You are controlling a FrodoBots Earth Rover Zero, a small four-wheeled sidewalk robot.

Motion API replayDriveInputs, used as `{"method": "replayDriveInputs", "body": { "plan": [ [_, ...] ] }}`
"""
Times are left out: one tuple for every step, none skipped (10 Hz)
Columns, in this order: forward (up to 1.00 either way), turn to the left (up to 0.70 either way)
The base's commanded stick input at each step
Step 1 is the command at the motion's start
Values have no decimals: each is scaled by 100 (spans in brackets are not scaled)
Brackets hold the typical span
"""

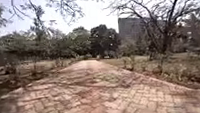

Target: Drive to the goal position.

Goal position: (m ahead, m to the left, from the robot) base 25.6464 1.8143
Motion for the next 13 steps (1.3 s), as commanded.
{"method": "replayDriveInputs", "body": {
  "plan": [
    [70,0],
    [70,0],
    [70,0],
    [70,0],
    [70,0],
    [70,0],
    [70,0],
    [70,0],
    [70,0],
    [70,0],
    [70,0],
    [70,0],
    [70,0]
  ]
}}
